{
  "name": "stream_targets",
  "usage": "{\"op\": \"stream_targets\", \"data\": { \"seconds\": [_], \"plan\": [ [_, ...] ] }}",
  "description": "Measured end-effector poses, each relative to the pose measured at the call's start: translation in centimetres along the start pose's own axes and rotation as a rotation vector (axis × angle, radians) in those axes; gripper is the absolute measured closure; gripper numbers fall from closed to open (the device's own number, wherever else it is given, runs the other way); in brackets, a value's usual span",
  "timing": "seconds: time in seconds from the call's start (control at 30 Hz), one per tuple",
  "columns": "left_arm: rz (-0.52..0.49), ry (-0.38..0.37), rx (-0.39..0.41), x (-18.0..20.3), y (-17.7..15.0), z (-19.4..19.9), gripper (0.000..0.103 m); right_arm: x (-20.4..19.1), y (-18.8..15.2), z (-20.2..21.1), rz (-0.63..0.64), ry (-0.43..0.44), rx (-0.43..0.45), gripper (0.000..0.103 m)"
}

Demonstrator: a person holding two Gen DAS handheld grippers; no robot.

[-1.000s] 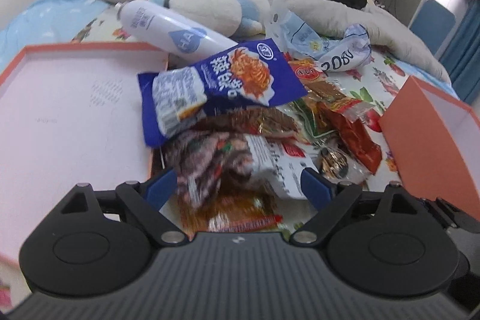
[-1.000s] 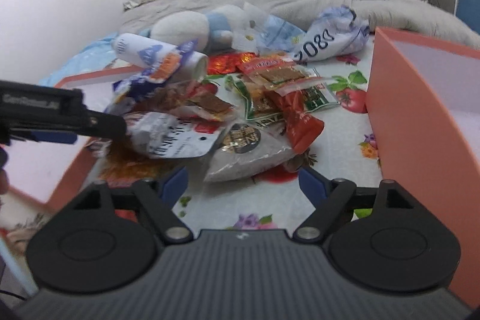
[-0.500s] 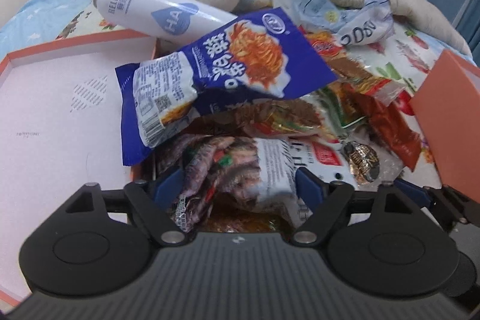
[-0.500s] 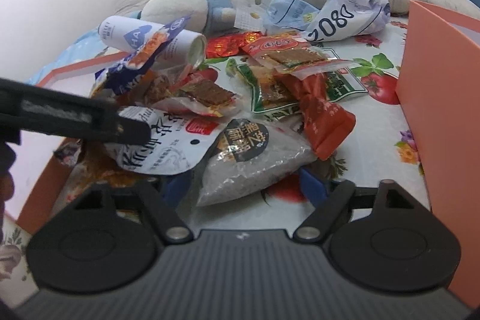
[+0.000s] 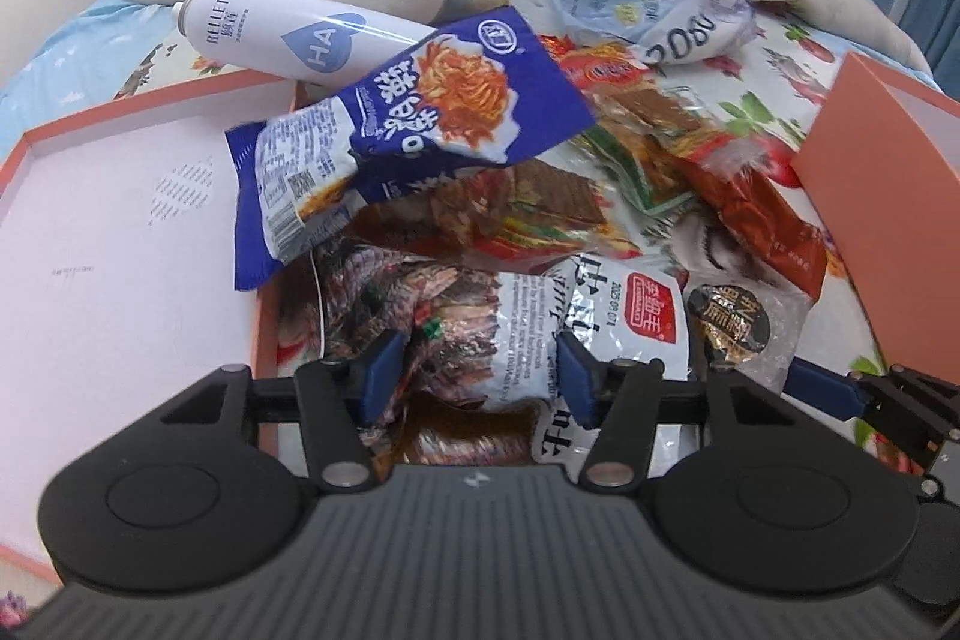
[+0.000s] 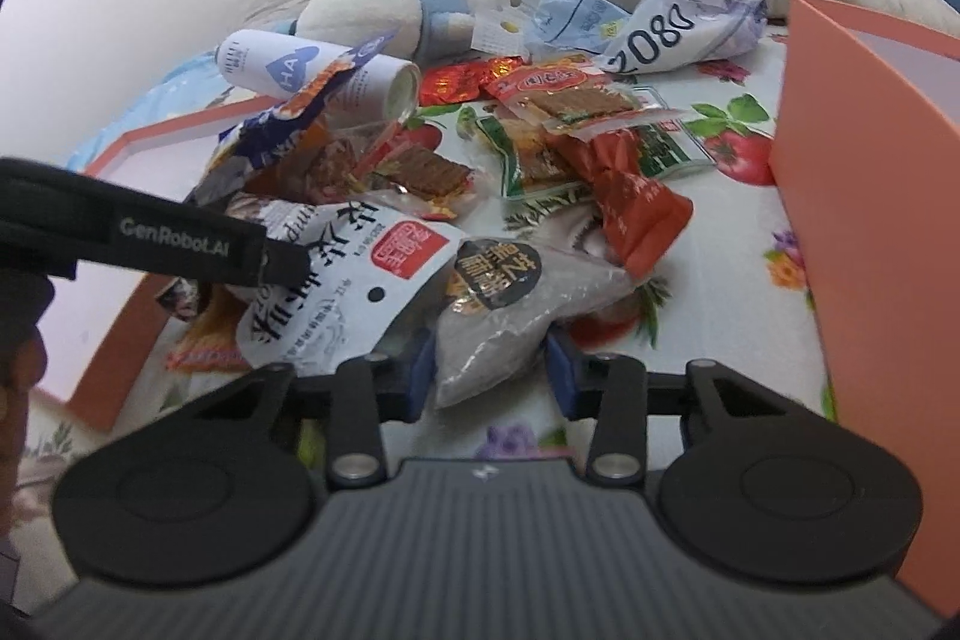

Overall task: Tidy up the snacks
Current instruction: 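Lower both tools into the pile and grasp snack bags, then lift the white-red bag with left tool while right tool carries grey bag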

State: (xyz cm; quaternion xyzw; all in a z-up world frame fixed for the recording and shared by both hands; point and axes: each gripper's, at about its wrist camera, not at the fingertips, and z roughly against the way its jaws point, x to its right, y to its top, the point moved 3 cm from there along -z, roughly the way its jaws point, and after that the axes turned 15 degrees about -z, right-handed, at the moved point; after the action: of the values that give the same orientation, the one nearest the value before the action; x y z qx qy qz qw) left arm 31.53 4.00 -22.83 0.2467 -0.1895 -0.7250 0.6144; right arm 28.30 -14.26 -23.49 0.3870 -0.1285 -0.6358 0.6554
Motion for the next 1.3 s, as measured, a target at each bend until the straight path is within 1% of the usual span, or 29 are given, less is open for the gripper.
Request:
{"op": "stream_targets", "data": {
  "seconds": [0.27,0.4,0.53,0.73,1.03,1.17,1.3],
  "plan": [
    [0.002,-0.029,0.035,2.1,-2.6,4.2,0.048,0.5,-2.1,4.2,0.014,-0.011,0.002,0.065],
    [0.013,-0.047,0.057,3.1,-4.1,6.5,0.048,0.6,-3.2,6.1,0.039,-0.019,0.002,0.067],
    [0.023,-0.061,0.082,3.7,-5.2,8.5,0.049,1.1,-4.2,7.9,0.030,-0.025,0.003,0.068],
    [0.041,-0.078,0.111,3.9,-6.2,11.0,0.049,1.5,-4.7,9.7,0.029,-0.032,0.023,0.071],
    [0.081,-0.056,0.164,2.7,-6.1,14.4,0.049,1.0,-4.2,12.4,0.020,-0.022,0.067,0.072],
    [0.091,-0.049,0.194,2.0,-5.3,16.2,0.049,0.7,-3.5,13.9,0.014,-0.013,0.097,0.073],
    [0.103,-0.043,0.229,1.4,-4.0,18.0,0.049,0.4,-2.1,15.7,0.003,-0.001,0.138,0.073]
  ]
}}
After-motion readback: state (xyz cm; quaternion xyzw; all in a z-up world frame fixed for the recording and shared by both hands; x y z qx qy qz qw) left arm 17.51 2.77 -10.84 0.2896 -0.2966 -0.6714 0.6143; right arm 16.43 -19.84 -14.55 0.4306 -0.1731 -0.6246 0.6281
